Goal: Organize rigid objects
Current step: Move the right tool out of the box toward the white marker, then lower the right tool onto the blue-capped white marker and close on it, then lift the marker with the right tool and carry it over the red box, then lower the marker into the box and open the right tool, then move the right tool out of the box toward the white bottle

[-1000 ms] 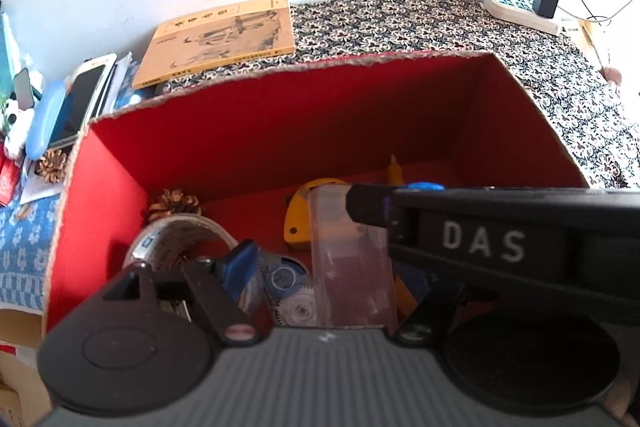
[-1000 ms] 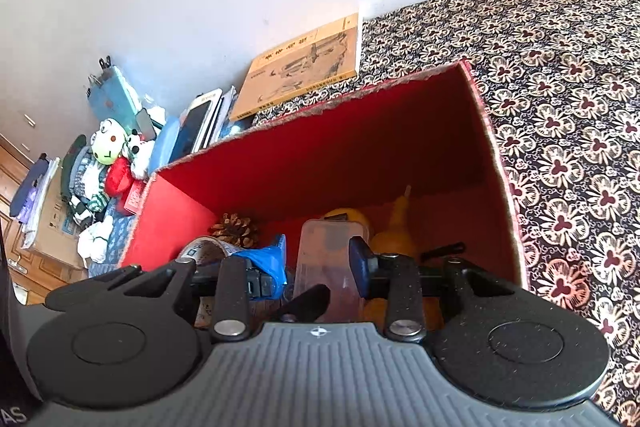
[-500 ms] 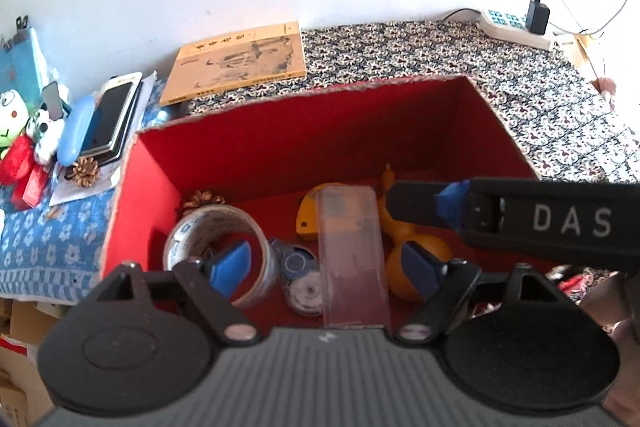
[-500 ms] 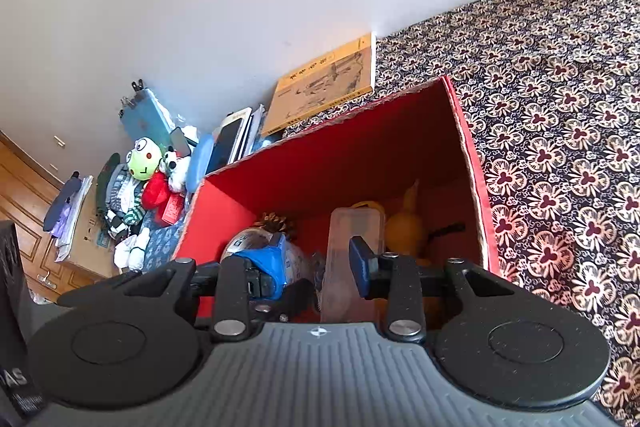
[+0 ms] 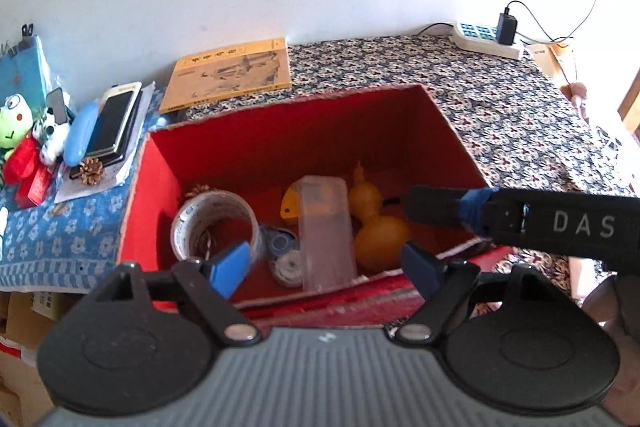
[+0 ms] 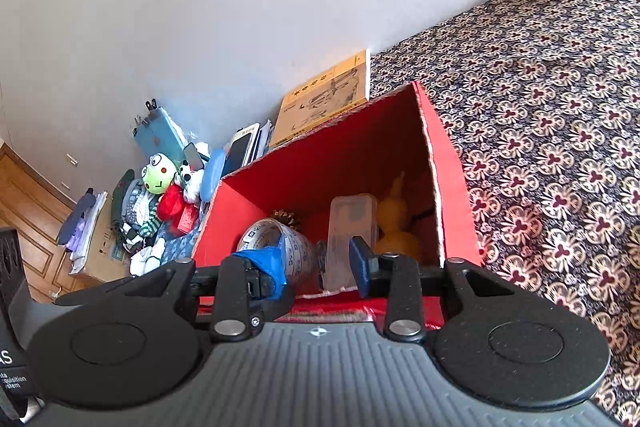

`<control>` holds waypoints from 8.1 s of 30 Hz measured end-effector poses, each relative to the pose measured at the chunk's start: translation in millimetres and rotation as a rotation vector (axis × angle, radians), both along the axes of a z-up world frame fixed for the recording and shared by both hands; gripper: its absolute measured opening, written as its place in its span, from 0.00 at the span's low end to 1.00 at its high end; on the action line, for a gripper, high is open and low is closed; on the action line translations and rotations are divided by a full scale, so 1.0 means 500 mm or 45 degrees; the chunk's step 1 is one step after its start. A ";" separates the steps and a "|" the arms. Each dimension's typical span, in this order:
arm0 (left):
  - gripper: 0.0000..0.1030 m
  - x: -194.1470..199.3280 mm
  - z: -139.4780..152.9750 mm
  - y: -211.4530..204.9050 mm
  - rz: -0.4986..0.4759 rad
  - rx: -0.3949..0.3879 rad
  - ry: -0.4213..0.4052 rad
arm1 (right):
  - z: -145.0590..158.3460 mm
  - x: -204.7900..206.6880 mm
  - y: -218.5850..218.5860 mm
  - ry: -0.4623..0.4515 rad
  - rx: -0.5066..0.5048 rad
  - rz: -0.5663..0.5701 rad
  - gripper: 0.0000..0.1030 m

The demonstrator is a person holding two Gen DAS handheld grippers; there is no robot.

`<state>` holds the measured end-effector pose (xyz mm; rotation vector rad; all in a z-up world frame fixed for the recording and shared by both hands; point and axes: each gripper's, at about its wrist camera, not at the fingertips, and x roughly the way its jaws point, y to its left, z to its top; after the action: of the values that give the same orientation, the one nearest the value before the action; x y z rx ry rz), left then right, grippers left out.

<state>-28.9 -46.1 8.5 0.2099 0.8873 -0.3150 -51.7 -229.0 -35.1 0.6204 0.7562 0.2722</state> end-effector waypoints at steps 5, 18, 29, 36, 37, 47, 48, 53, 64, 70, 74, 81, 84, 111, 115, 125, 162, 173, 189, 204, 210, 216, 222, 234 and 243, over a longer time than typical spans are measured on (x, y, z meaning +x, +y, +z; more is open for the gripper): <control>0.80 -0.030 0.007 -0.002 -0.036 -0.022 0.002 | 0.001 -0.038 -0.024 -0.032 0.015 -0.020 0.18; 0.77 -0.120 -0.027 -0.049 -0.192 -0.070 0.090 | -0.048 -0.096 -0.147 0.055 0.026 -0.074 0.17; 0.71 -0.162 -0.124 -0.152 -0.278 -0.148 0.281 | -0.140 -0.124 -0.239 0.216 0.067 -0.037 0.15; 0.68 -0.173 -0.193 -0.207 -0.241 -0.183 0.366 | -0.206 -0.131 -0.270 0.309 0.124 0.020 0.14; 0.67 -0.173 -0.200 -0.215 -0.235 -0.189 0.374 | -0.214 -0.132 -0.274 0.318 0.133 0.032 0.14; 0.55 -0.163 -0.252 -0.273 -0.168 -0.208 0.387 | -0.268 -0.125 -0.300 0.351 0.242 0.145 0.14; 0.55 -0.160 -0.256 -0.275 -0.159 -0.209 0.389 | -0.272 -0.123 -0.301 0.352 0.250 0.151 0.14; 0.51 -0.147 -0.268 -0.286 -0.141 -0.215 0.377 | -0.286 -0.119 -0.316 0.358 0.320 0.156 0.13; 0.13 -0.129 -0.269 -0.282 -0.131 -0.183 0.330 | -0.299 -0.103 -0.313 0.370 0.389 0.172 0.13; 0.10 -0.120 -0.272 -0.267 -0.153 -0.220 0.346 | -0.305 -0.087 -0.295 0.372 0.420 0.156 0.13; 0.08 -0.118 -0.276 -0.253 -0.177 -0.272 0.354 | -0.303 -0.080 -0.277 0.361 0.421 0.137 0.11; 0.08 -0.110 -0.273 -0.226 -0.180 -0.337 0.382 | -0.297 -0.084 -0.254 0.378 0.405 0.082 0.02; 0.08 -0.118 -0.261 -0.216 -0.199 -0.353 0.375 | -0.280 -0.089 -0.234 0.373 0.405 0.075 0.00; 0.08 -0.100 0.020 -0.109 -0.400 -0.487 -0.019 | 0.024 0.017 -0.135 -0.023 0.210 0.146 0.00; 0.08 -0.065 0.039 -0.087 -0.373 -0.499 -0.054 | 0.031 0.077 -0.104 -0.012 0.127 0.204 0.00; 0.08 0.055 -0.010 -0.016 -0.256 -0.578 0.034 | -0.002 0.202 -0.031 0.141 -0.185 0.357 0.00; 0.04 0.165 -0.159 -0.038 -0.152 -0.486 0.319 | -0.044 0.245 0.038 0.263 -0.600 0.407 0.00; 0.05 0.155 -0.137 -0.042 -0.077 -0.333 0.246 | -0.029 0.216 0.020 0.244 -0.520 0.357 0.00; 0.44 0.081 -0.044 -0.056 0.042 -0.077 0.016 | 0.016 0.141 -0.039 0.141 -0.330 0.326 0.01; 0.51 -0.007 -0.003 -0.106 0.141 0.091 -0.056 | 0.019 0.056 -0.115 0.113 -0.202 0.326 0.01; 0.51 -0.042 -0.005 -0.141 0.143 0.128 -0.055 | 0.012 0.025 -0.150 0.120 -0.176 0.311 0.01; 0.52 -0.072 -0.017 -0.181 0.135 0.159 -0.041 | -0.004 -0.004 -0.188 0.140 -0.133 0.300 0.01; 0.53 -0.100 -0.036 -0.215 0.129 0.184 -0.015 | -0.033 -0.039 -0.234 0.184 -0.052 0.263 0.01; 0.54 -0.143 -0.078 -0.289 0.085 0.231 0.049 | -0.087 -0.094 -0.321 0.283 0.027 0.189 0.02; 0.55 -0.166 -0.115 -0.355 0.005 0.265 0.094 | -0.125 -0.138 -0.383 0.347 0.051 0.112 0.02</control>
<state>-112.0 -223.8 -49.0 0.3907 0.9940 -0.2281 -120.8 -420.6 -97.4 0.6711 1.0441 0.2869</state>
